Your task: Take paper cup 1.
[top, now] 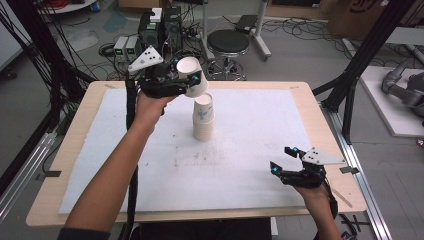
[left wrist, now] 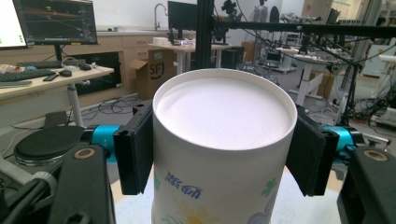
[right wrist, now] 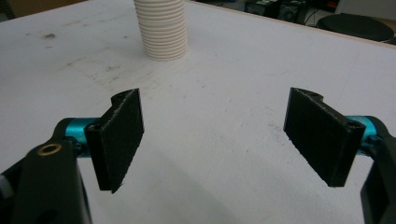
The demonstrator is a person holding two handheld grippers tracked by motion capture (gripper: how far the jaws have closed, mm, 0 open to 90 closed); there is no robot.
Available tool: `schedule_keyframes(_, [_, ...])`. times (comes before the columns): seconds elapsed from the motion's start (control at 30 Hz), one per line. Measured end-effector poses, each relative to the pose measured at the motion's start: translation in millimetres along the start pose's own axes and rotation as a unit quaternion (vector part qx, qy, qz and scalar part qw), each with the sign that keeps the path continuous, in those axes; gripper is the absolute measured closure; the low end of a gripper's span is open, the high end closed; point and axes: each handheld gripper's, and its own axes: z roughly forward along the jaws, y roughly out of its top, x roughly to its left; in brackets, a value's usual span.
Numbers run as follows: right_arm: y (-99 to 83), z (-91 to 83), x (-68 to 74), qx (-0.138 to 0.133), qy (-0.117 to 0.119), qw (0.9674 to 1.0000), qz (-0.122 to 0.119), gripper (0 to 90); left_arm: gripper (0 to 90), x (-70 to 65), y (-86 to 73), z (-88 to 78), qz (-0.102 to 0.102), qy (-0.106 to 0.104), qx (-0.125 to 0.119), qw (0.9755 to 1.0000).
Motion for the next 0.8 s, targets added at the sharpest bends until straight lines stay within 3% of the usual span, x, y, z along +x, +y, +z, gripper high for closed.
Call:
schedule_keyframes(0.2, [1.5,-1.3,2.8,0.000,0.004,1.0000,0.002,20.7,33.1,-6.8,-2.3,-29.7,0.000,-0.005,0.005,1.0000])
schedule_keyframes(0.43, [2.5,-4.1,5.2,-0.004,0.004,1.0000,0.003,20.7,33.0,-11.2,-12.0,-52.6,-0.002,-0.005,0.010,0.9999])
schedule_keyframes(0.6, [4.6,-2.8,5.6,-0.007,0.003,1.0000,0.000,20.7,33.0,-14.5,-29.4,-67.1,0.010,-0.011,0.020,0.9997])
schedule_keyframes(0.8, [4.7,2.5,7.9,0.000,0.013,0.9999,0.000,20.7,33.0,-22.5,-60.0,-81.4,0.005,-0.020,0.026,0.9994])
